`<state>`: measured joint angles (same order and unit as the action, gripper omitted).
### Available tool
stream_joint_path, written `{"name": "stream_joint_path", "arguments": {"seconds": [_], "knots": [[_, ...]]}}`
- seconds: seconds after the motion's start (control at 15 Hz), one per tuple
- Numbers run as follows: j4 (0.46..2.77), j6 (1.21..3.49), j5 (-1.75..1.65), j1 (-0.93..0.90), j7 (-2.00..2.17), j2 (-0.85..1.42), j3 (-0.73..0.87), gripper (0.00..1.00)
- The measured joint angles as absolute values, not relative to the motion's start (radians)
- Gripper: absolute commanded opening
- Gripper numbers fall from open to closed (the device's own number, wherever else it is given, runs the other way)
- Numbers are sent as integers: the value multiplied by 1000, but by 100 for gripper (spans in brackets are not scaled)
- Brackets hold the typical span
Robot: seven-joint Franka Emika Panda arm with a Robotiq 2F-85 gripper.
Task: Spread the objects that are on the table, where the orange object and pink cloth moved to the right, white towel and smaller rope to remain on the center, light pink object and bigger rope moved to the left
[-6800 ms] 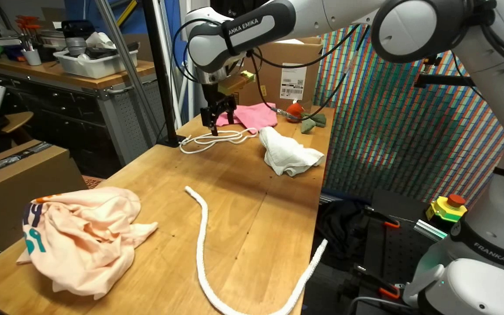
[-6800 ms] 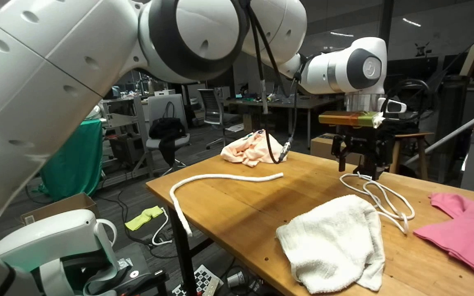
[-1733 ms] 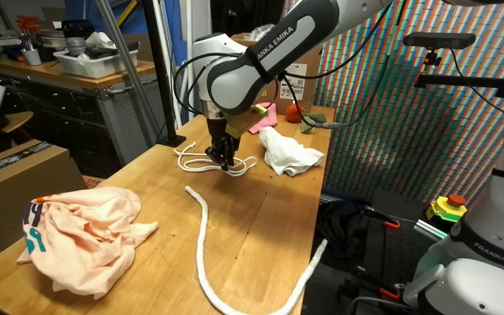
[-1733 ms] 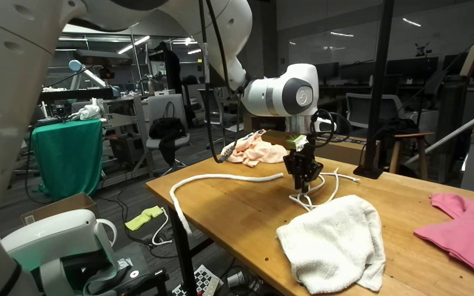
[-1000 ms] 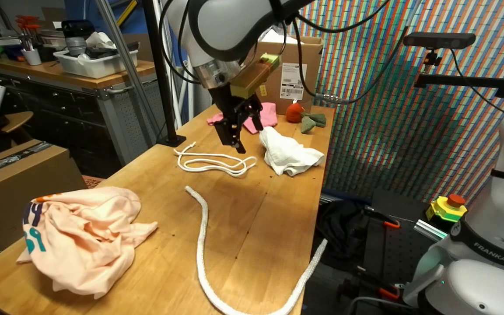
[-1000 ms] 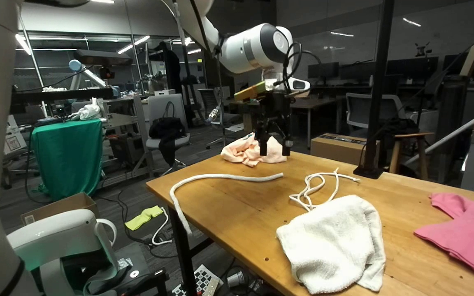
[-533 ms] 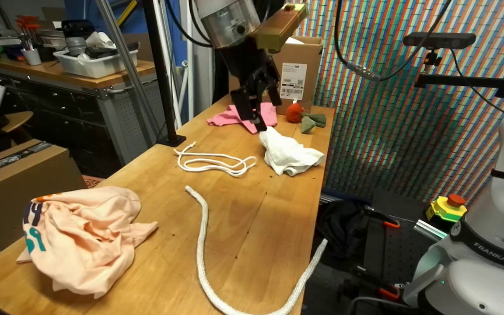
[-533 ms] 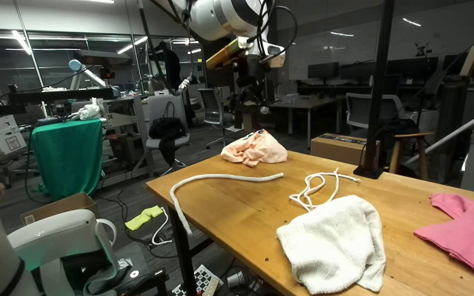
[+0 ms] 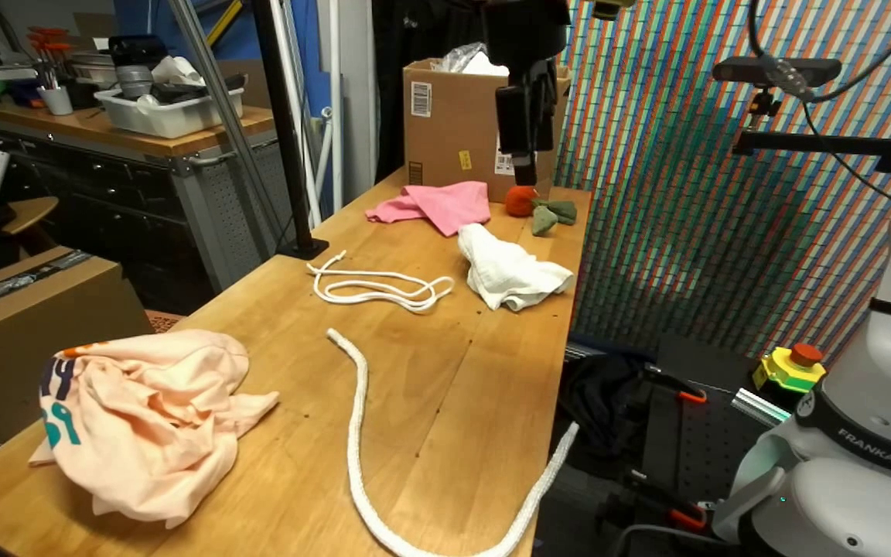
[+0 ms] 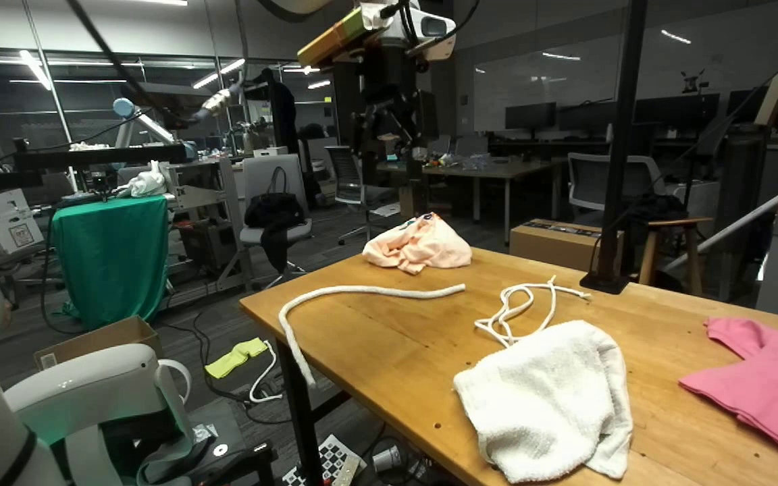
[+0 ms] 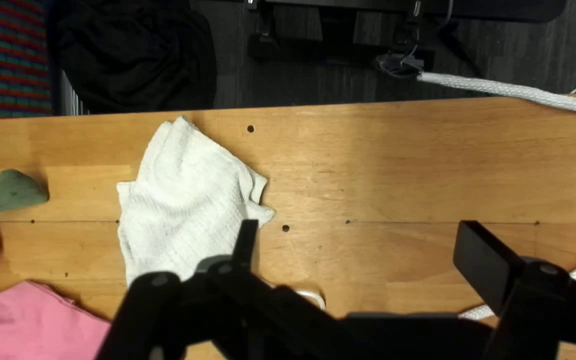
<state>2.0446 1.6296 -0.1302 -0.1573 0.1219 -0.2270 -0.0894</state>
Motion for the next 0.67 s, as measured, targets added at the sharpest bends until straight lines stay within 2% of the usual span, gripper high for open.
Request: {"name": "stream_joint_path", "arguments": {"seconds": [0.67], "knots": [[2614, 2123, -127, -116, -56, -698, 13, 100]]}}
